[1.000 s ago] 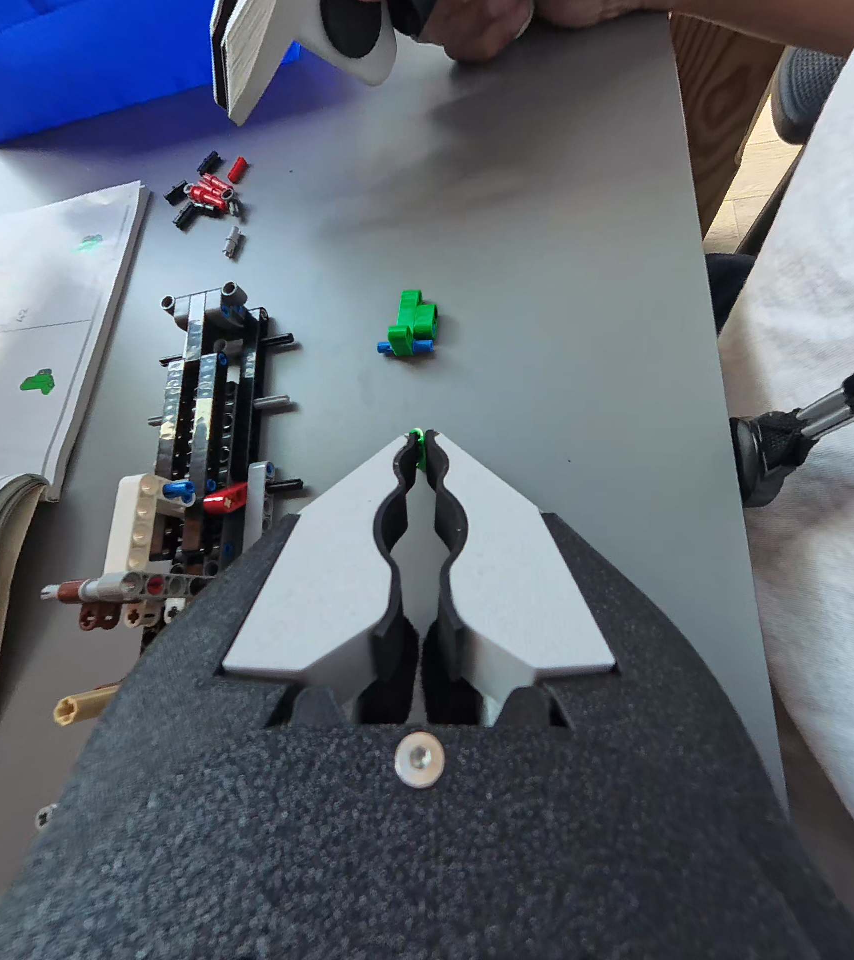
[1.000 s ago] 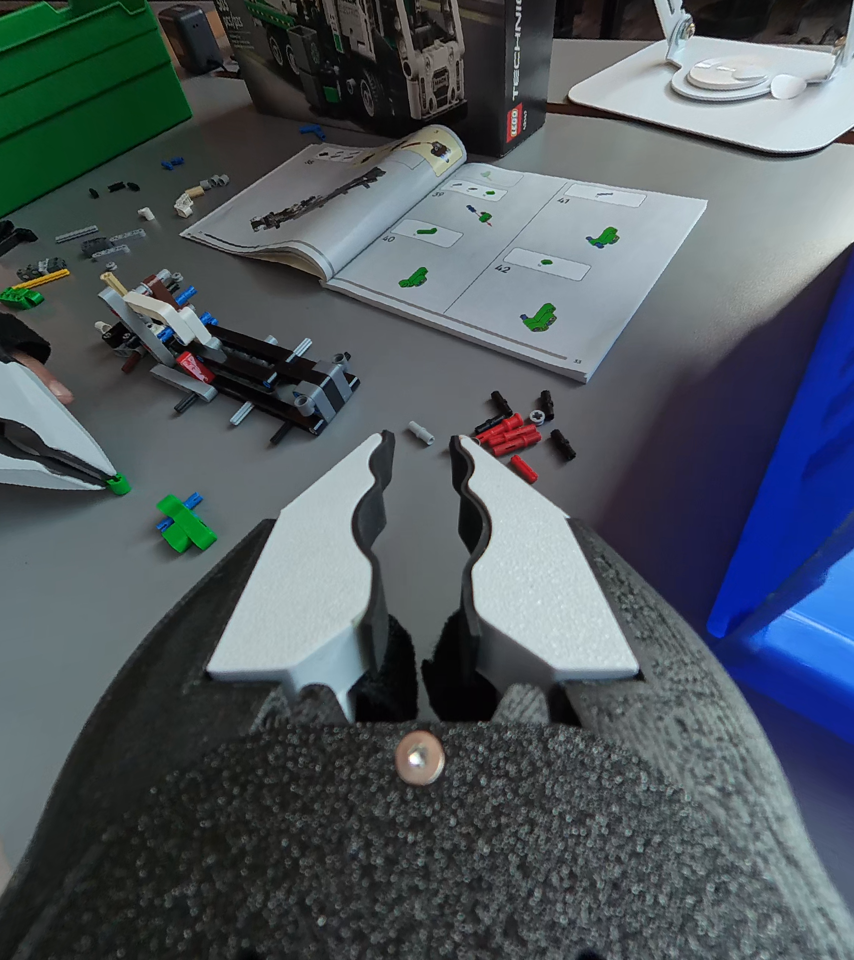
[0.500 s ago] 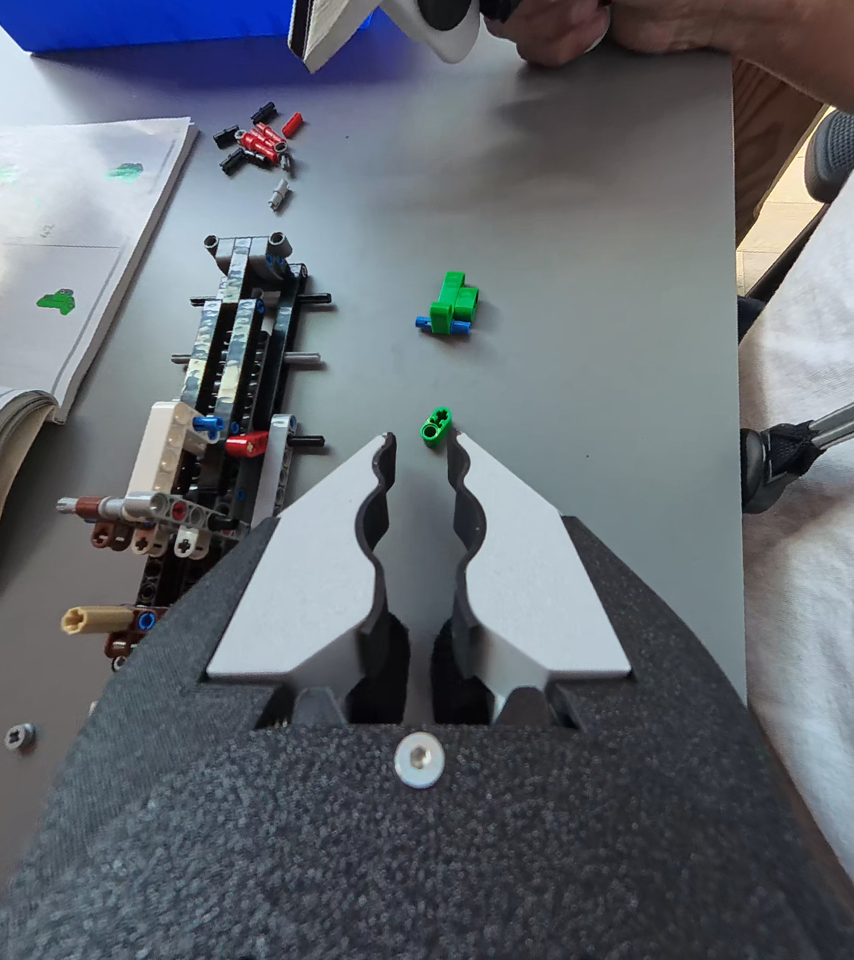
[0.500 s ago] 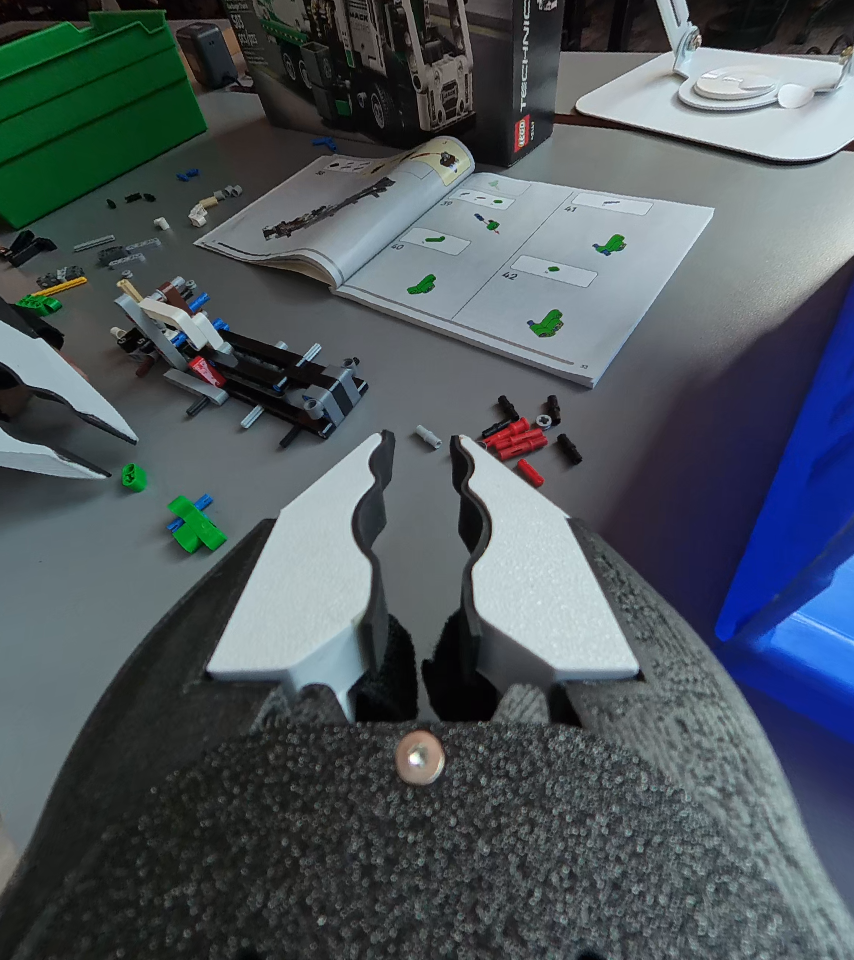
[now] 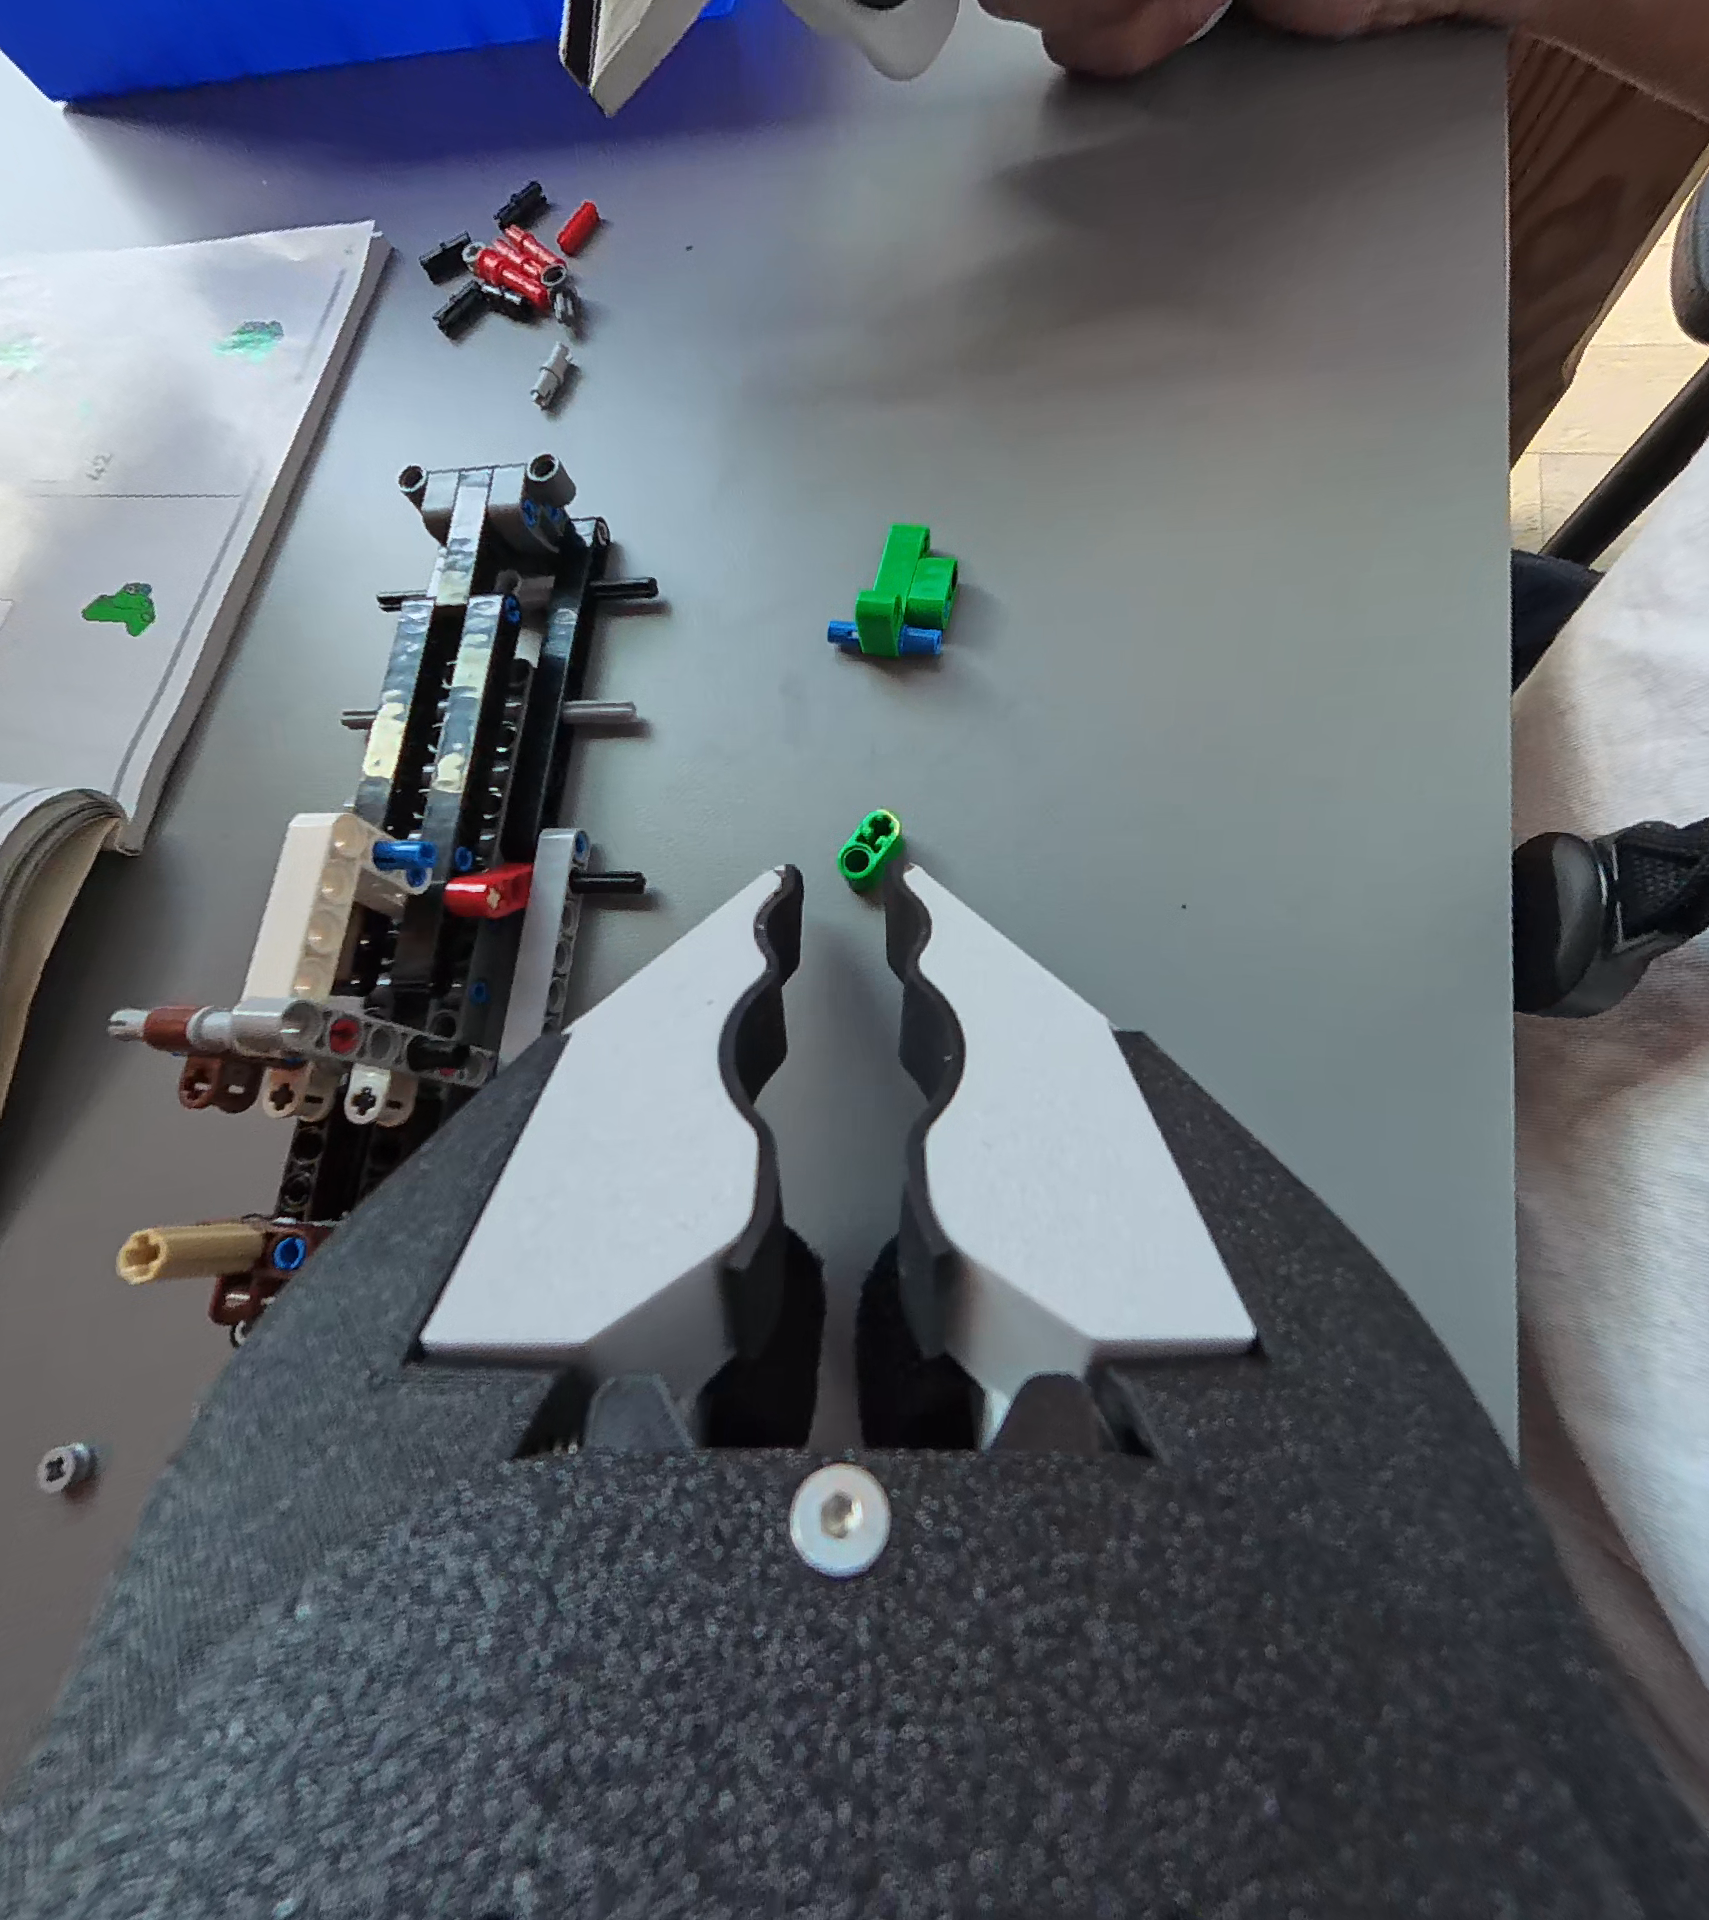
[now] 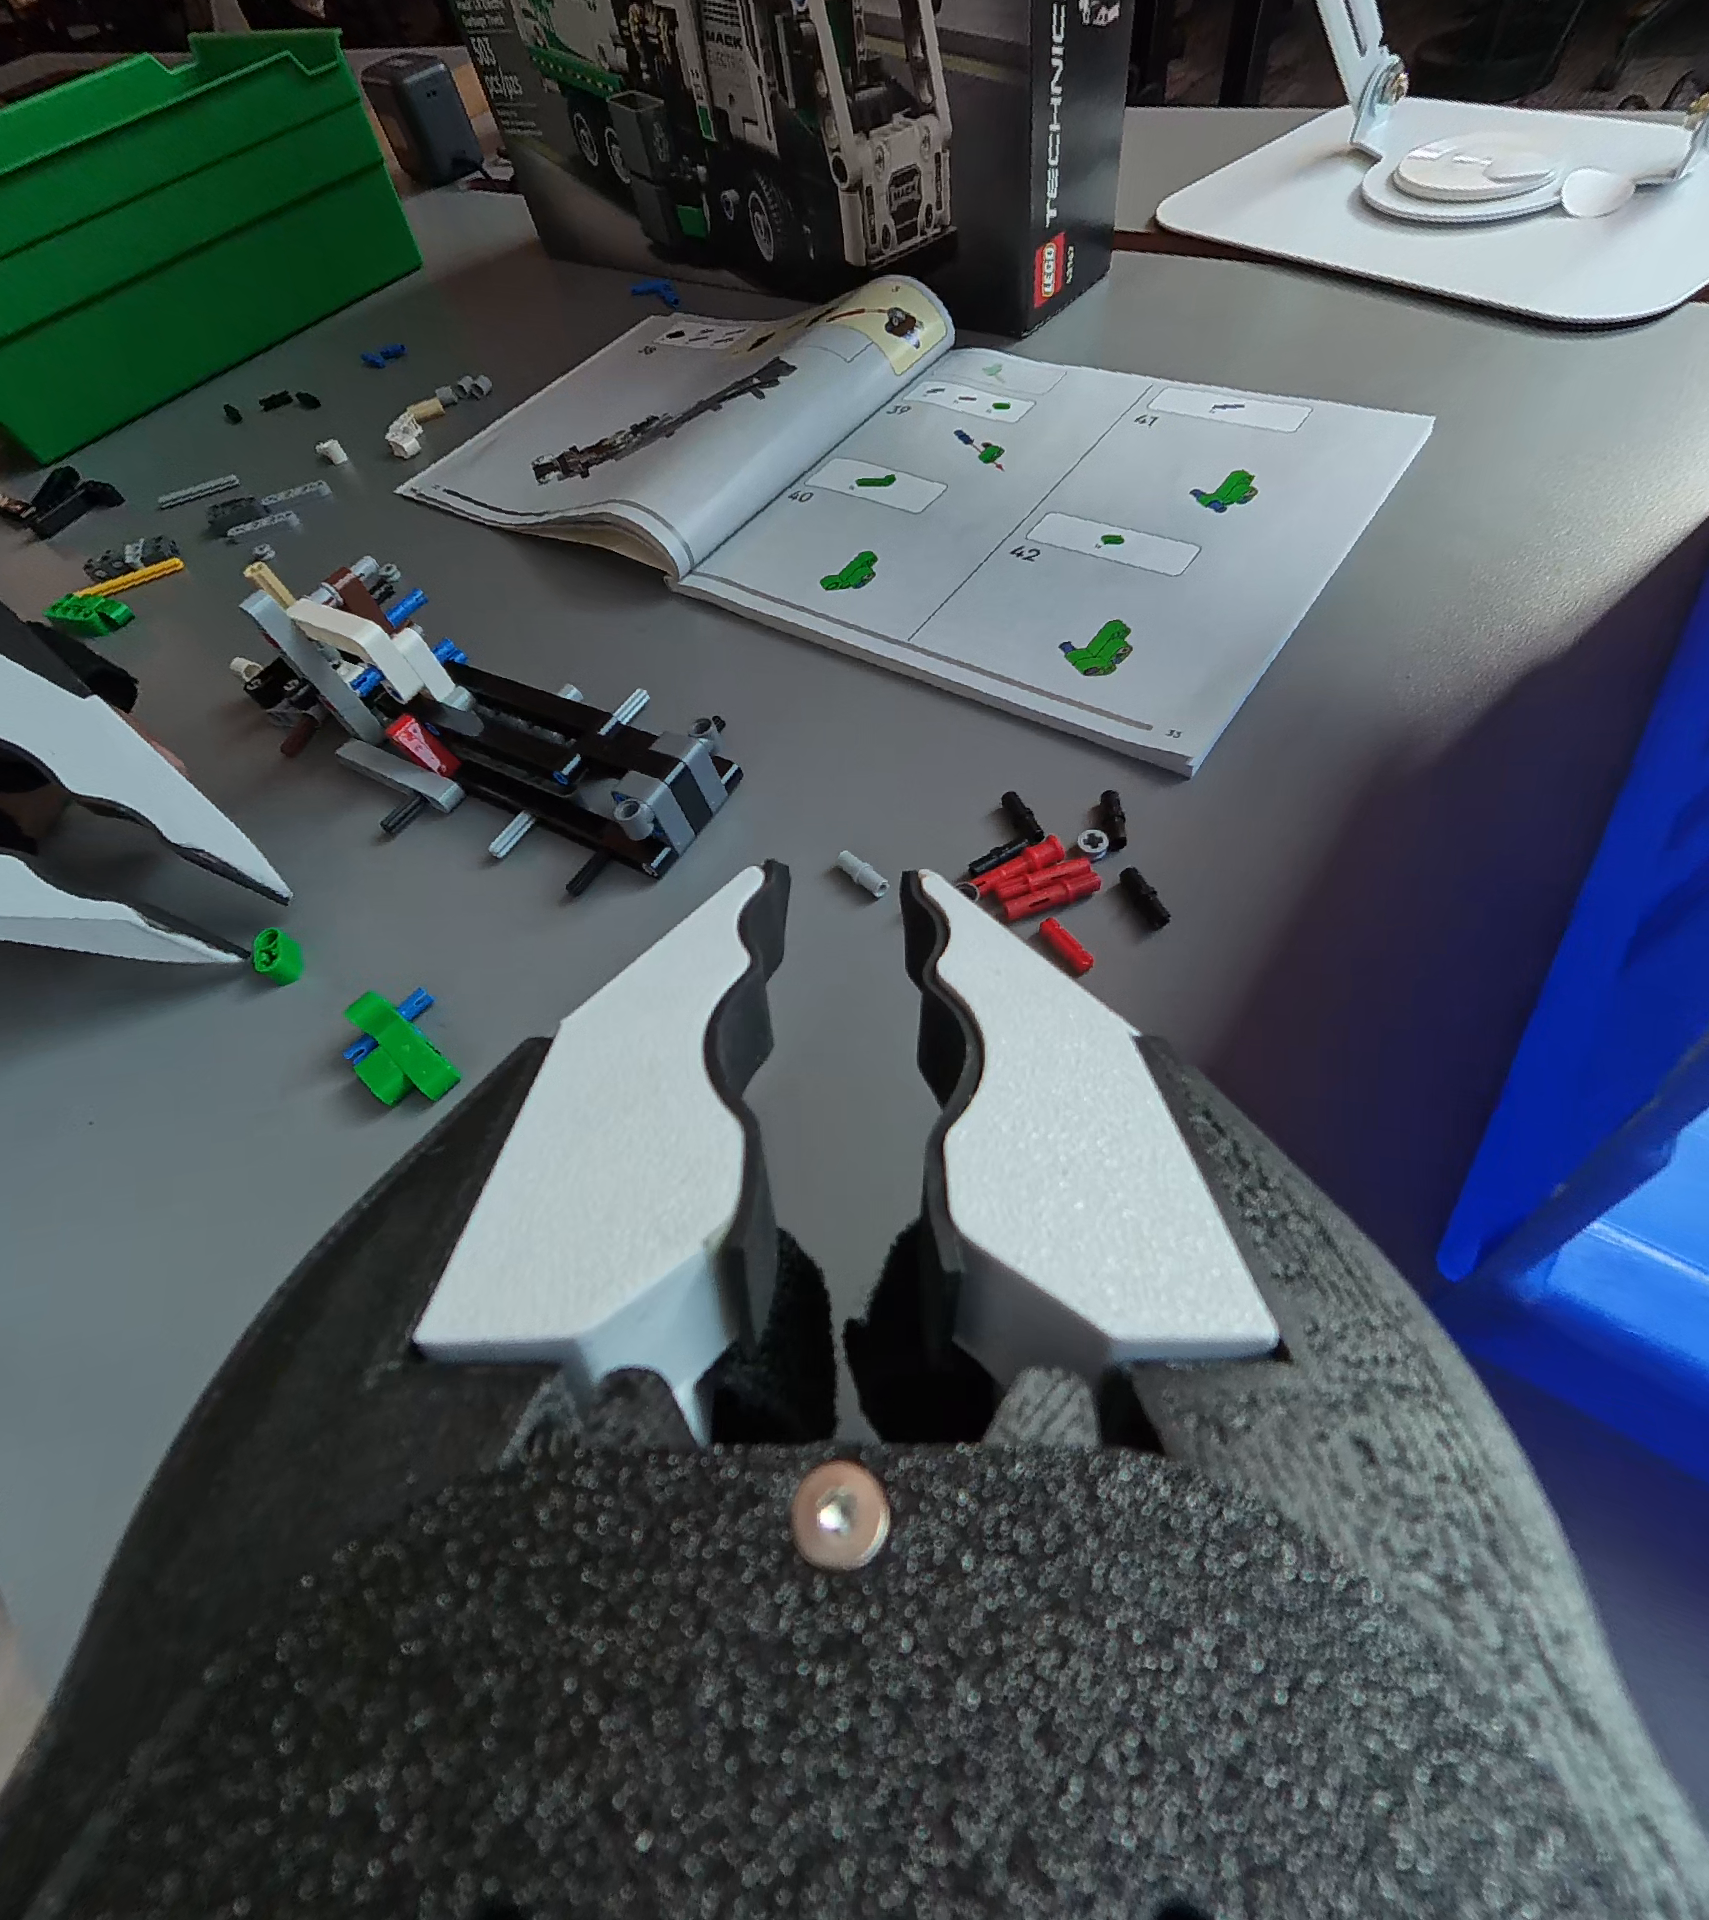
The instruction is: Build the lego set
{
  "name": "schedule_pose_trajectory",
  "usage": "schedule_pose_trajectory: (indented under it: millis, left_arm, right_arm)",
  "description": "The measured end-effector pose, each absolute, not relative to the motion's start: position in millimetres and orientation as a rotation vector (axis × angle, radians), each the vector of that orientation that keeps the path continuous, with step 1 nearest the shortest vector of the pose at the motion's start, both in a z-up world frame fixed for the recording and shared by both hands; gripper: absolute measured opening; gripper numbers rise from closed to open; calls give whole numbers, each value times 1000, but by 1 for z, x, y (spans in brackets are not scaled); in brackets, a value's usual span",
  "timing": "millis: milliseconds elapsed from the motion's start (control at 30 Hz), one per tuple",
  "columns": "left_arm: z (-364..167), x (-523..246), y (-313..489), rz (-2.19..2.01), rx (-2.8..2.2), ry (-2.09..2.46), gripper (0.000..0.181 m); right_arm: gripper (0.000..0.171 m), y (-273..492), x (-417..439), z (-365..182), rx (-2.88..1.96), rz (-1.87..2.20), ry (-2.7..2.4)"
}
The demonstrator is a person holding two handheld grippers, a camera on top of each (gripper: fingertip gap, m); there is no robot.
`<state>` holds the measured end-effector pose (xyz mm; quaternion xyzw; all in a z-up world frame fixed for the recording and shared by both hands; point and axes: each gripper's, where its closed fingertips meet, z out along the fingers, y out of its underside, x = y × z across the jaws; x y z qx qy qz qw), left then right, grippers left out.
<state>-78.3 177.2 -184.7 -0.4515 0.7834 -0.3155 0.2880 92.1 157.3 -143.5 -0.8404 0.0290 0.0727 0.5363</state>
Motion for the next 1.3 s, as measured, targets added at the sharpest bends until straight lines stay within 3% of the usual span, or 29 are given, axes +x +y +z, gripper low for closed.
schedule_pose_trajectory:
  millis: [867,1300]
  left_arm:
    - [-186,-65,195,-767,-1278,2027,13]
    - [-188,-77,178,-850,-955,2289,20]
  right_arm:
    - [22,157,92,-142,-1991,185,72]
    - [22,158,91,-145,-2010,179,67]
